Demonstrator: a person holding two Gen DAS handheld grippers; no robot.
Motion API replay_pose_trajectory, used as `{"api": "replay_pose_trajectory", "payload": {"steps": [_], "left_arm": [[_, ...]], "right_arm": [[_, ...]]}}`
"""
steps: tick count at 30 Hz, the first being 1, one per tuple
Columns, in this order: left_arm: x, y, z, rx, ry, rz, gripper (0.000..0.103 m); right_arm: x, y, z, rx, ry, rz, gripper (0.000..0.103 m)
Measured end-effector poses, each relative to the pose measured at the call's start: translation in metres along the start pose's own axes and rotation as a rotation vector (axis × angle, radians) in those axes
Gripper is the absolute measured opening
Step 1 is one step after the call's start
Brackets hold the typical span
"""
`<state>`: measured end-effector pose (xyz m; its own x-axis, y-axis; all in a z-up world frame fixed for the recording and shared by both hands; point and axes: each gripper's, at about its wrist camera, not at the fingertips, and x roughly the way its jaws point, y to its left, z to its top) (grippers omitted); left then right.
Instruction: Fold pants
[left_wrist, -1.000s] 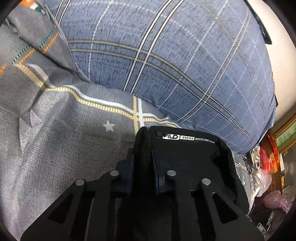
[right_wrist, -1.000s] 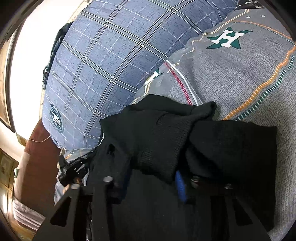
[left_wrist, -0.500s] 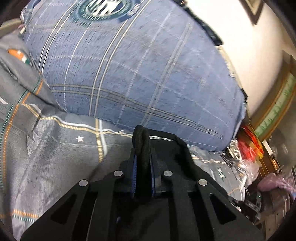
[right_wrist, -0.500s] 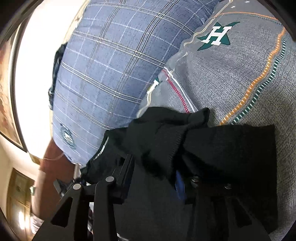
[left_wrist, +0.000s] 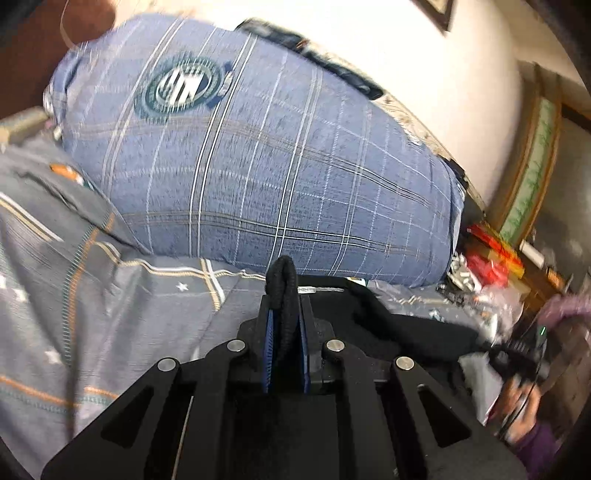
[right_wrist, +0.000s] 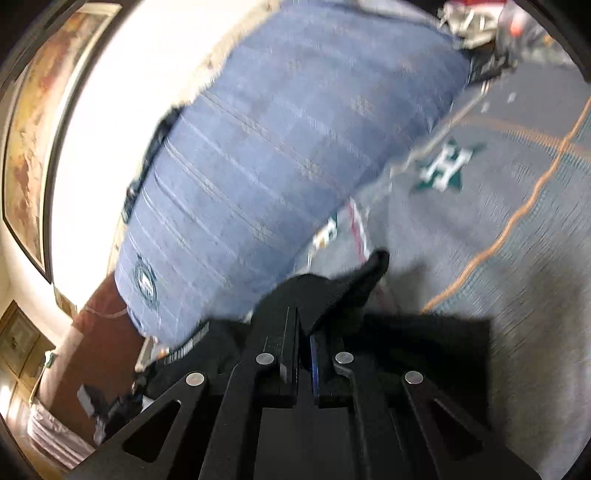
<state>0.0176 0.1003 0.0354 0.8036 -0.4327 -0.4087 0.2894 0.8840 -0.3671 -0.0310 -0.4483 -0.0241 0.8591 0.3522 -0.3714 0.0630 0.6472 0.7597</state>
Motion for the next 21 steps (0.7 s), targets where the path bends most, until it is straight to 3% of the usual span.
{"api": "replay_pose_trajectory", "payload": {"steps": [2,7,12,16,21], "left_arm": [[-0.013,-0.005,-0.011,0.053,-0.011,0.014,0.009],[-0.024,-0.010,-0.052,0.195,0.039,0.092,0.009],[-0.003,0.008,-0.092,0.200,0.216,0.153,0.010],[-0.016,0.010,-0.096,0.196,0.197,0.131,0.010],[-0.033,0.002,-0.107,0.195,0.174,0.120,0.010]], "right_arm": [[-0.020,-0.007,0.005,0.018,-0.065,-0.004,0.003],[-0.045,-0.035,0.014,0.079,-0.108,-0.077,0.003],[-0.054,-0.064,0.016,0.135,-0.069,-0.193,0.003],[-0.054,-0.086,0.013,0.188,-0.009,-0.252,0.003],[-0.055,-0.090,0.011,0.173,0.024,-0.241,0.003]]}}
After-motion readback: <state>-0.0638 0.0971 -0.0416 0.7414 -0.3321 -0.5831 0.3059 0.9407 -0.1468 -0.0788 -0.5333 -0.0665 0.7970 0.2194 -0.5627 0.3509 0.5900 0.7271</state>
